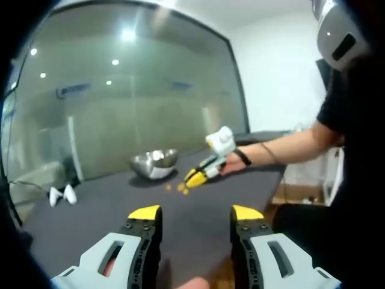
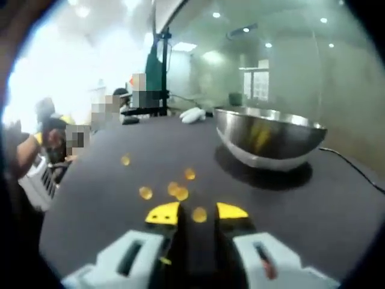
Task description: Pick up the QQ candy scattered on the table and place it into the stainless steel bowl on the table
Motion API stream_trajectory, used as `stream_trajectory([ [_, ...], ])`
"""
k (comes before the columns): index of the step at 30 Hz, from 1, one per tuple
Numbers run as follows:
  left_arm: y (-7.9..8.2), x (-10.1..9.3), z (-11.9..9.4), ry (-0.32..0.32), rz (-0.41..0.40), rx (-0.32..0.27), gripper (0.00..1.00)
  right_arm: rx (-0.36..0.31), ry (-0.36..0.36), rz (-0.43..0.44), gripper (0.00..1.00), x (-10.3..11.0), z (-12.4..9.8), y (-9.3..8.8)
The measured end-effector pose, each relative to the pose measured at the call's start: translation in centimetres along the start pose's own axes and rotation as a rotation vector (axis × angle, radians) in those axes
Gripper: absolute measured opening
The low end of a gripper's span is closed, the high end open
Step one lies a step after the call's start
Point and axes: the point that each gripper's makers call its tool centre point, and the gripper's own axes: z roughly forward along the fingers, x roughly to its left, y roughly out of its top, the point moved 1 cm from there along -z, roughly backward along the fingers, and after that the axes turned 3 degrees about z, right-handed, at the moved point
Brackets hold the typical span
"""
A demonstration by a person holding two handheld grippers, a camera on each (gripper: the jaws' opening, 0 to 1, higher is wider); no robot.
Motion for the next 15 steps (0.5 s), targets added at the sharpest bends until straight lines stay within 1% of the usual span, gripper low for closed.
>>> stream_trajectory([
  [1,-0.06,0.03,-0.01,0.001,0.0,0.001,0.46,0.0,0.004,-0.001,0.18,0.08,0.02,0.0],
  [2,-0.09,0.06,-0.04,0.002,-0.001,0.001,0.46,0.004,0.016,-0.006,0.11,0.3,0.04,-0.02],
  [3,-0.11,0.1,-0.06,0.003,-0.003,0.001,0.46,0.005,0.017,-0.015,0.09,0.4,0.07,0.02],
  [5,-0.11,0.17,-0.11,0.005,-0.004,0.001,0.46,0.005,0.013,-0.026,0.09,0.41,0.09,0.04],
  [7,-0.06,0.17,-0.14,0.004,-0.003,0.0,0.46,0.001,0.009,-0.003,0.09,0.42,0.09,0.01],
  [10,0.03,0.09,-0.16,0.001,-0.001,-0.002,0.46,-0.012,0.006,0.005,0.09,0.42,0.02,-0.04],
  [15,-0.28,0.48,-0.31,0.019,-0.012,0.004,0.46,-0.018,0.014,0.036,0.09,0.34,0.04,0.01],
])
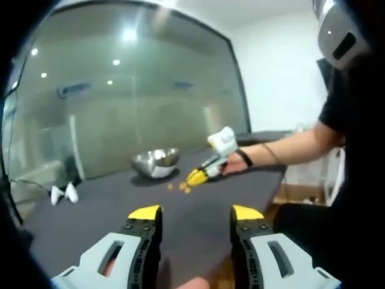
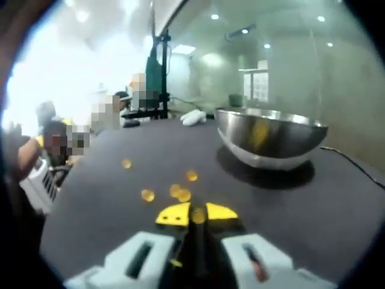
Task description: Pick up the QQ candy scattered on the table and place it into the stainless steel bowl on the table
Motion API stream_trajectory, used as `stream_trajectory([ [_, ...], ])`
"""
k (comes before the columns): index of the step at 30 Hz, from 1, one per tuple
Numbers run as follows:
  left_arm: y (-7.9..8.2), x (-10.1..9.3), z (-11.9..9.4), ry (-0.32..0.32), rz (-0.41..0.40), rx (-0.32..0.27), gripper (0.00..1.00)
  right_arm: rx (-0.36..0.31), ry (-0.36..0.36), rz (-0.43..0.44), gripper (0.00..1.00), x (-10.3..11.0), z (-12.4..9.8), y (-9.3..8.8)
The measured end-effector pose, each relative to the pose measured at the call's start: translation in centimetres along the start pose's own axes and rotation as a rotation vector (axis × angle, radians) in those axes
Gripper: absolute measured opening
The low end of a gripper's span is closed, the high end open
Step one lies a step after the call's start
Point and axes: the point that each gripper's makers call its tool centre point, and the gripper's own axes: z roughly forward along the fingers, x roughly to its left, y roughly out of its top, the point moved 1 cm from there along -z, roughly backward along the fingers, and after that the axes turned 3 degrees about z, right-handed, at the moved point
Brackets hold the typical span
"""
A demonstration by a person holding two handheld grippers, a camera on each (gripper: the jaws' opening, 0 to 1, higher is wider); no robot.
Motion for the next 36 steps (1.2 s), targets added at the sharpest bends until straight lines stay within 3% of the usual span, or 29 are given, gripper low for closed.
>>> stream_trajectory([
  [8,0.2,-0.1,-0.4,0.0,-0.002,-0.012,0.46,0.002,-0.032,-0.019,0.09,0.4,-1.1,0.9],
  [11,-0.1,-0.1,-0.5,-0.003,-0.004,-0.002,0.46,-0.01,-0.054,-0.061,0.09,-0.2,-1.7,2.2],
  [16,0.1,-0.2,-0.5,-0.007,0.0,-0.015,0.46,-0.053,-0.064,-0.053,0.09,-1.2,-2.9,4.9],
  [22,0.8,-0.6,-0.4,-0.021,0.013,-0.032,0.46,-0.134,-0.147,-0.04,0.09,-3.6,-3.5,8.7],
  [24,0.7,-0.6,-0.6,-0.025,0.011,-0.026,0.46,-0.155,-0.181,-0.052,0.09,-5.6,-3.2,10.4],
  [30,0.7,-0.2,-1.0,-0.009,-0.001,-0.025,0.46,-0.167,-0.23,-0.08,0.09,-8.4,-2.0,14.3],
  [36,0.8,-0.2,-1.5,-0.004,0.007,-0.022,0.46,-0.17,-0.256,-0.099,0.09,-9.9,0.1,15.9],
])
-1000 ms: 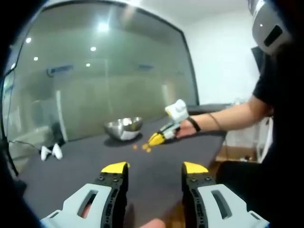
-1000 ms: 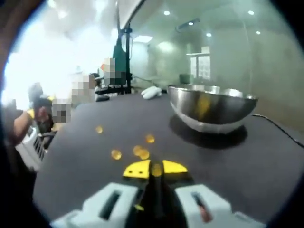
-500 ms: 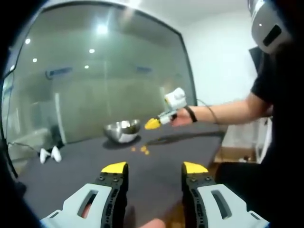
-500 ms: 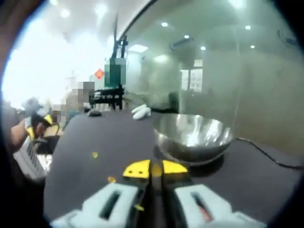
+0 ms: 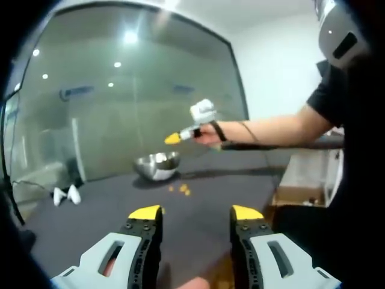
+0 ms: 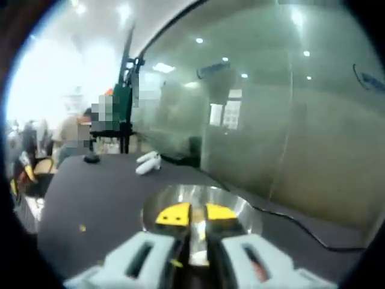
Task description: Pick up the QQ candy scattered on the table and place it into the stainless steel bowl on the table
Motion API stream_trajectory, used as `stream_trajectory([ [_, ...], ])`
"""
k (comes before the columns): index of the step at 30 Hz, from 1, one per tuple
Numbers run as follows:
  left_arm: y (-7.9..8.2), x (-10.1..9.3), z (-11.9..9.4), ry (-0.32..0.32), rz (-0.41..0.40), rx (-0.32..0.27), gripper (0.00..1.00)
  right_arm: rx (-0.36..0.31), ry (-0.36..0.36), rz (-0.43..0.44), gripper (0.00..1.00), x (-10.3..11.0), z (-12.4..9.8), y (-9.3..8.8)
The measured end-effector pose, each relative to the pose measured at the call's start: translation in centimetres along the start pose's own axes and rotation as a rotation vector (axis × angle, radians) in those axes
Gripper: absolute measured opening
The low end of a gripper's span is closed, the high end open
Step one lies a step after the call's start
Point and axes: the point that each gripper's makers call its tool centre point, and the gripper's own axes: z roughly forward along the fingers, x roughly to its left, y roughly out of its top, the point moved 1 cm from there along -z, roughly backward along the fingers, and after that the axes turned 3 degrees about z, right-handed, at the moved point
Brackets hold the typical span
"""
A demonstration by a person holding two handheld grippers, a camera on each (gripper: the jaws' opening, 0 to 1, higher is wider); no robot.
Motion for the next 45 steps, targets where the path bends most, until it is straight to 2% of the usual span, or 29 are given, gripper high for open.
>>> stream_trajectory([
  [7,-0.2,0.6,-0.5,0.025,-0.015,0.006,0.46,0.023,-0.03,0.01,0.09,-0.7,1.4,-0.4],
  [9,-0.1,0.8,-0.5,0.03,-0.018,0.003,0.46,0.026,-0.052,0.028,0.09,-1.0,1.4,-0.5],
  [14,-0.1,0.7,-0.5,0.034,-0.021,0.0,0.46,0.017,-0.053,0.081,0.09,-1.3,1.7,-0.4],
  [15,-0.2,0.7,-0.5,0.033,-0.022,0.003,0.46,0.011,-0.027,0.128,0.11,-0.8,1.8,-0.4],
  [16,-0.2,0.7,-0.4,0.032,-0.022,0.003,0.46,-0.028,0.014,0.185,0.21,-0.1,1.8,0.2],
  [17,-0.3,0.6,-0.4,0.032,-0.023,0.005,0.46,-0.053,0.027,0.2,0.29,0.1,1.8,0.6],
  [18,-0.3,0.6,-0.4,0.03,-0.023,0.004,0.46,-0.037,0.015,0.177,0.33,-0.1,1.6,0.4],
  [21,-0.1,0.3,-0.4,0.02,-0.019,-0.003,0.46,-0.025,0.013,0.134,0.27,-0.3,1.5,0.4],
  [24,0.0,0.2,-0.3,0.016,-0.011,-0.005,0.46,-0.021,0.016,0.125,0.27,-0.2,1.2,0.5],
  [26,0.2,0.2,-0.2,0.016,-0.013,-0.011,0.46,-0.033,0.024,0.125,0.27,0.1,0.6,0.7],
  [31,0.2,0.0,0.0,0.011,-0.012,-0.008,0.46,-0.055,0.008,0.136,0.25,-0.6,0.0,1.2],
  [34,0.2,-0.2,0.0,0.007,-0.013,-0.006,0.46,-0.047,-0.01,0.132,0.25,-0.8,-0.4,0.9],
  [36,0.1,-0.2,0.1,0.005,-0.012,-0.006,0.46,-0.045,-0.041,0.148,0.25,-1.4,-0.9,0.7],
  [39,0.2,-0.3,0.2,0.006,-0.013,-0.011,0.46,-0.057,-0.048,0.171,0.25,-1.8,-1.8,0.6],
  [42,0.3,-0.5,0.2,-0.001,-0.011,-0.017,0.46,-0.065,-0.03,0.161,0.25,-0.8,-2.9,0.4],
  [43,0.3,-0.5,0.3,-0.004,-0.012,-0.018,0.46,-0.066,-0.02,0.152,0.25,0.6,-4.2,0.2],
  [45,0.2,-0.5,0.4,-0.007,-0.011,-0.015,0.46,-0.077,-0.001,0.122,0.25,1.5,-5.0,0.3],
])
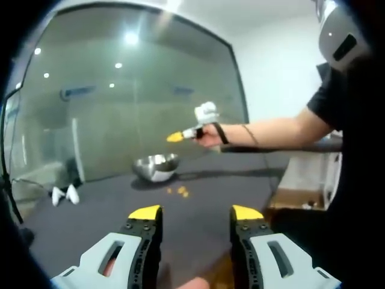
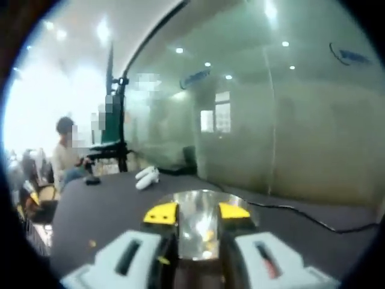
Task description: Pick up the QQ candy scattered on the table and place it into the stainless steel bowl on the table
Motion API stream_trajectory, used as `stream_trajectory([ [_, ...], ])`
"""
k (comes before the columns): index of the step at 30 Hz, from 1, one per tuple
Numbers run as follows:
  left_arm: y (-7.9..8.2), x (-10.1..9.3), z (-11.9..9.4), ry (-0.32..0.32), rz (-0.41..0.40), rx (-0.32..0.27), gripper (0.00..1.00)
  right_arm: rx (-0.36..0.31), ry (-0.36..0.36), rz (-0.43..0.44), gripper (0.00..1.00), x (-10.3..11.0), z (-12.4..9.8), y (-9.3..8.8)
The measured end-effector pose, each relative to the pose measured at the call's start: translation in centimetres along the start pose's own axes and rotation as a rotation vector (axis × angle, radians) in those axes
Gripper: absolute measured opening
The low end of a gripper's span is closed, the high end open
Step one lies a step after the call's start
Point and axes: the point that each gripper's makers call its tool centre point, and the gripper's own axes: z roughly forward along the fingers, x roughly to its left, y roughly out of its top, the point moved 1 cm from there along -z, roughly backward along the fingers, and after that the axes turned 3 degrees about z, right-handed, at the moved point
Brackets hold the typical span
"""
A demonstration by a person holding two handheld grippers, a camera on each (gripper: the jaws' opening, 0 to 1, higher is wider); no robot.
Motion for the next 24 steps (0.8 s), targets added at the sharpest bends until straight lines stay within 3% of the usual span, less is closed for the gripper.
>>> stream_trajectory([
  [4,0.1,0.0,0.2,-0.01,0.003,0.0,0.46,-0.022,0.028,-0.017,0.25,1.4,-1.9,0.1],
  [8,0.5,0.1,0.3,-0.01,0.005,-0.016,0.46,-0.086,0.04,-0.037,0.25,2.7,-4.7,0.1],
  [19,-0.1,0.2,0.8,-0.013,-0.007,-0.007,0.46,-0.102,0.072,-0.001,0.25,5.0,-9.2,-3.2],
  [24,-0.2,0.0,1.1,-0.022,-0.003,0.001,0.46,-0.059,0.079,-0.003,0.25,5.9,-10.6,-6.2],
])
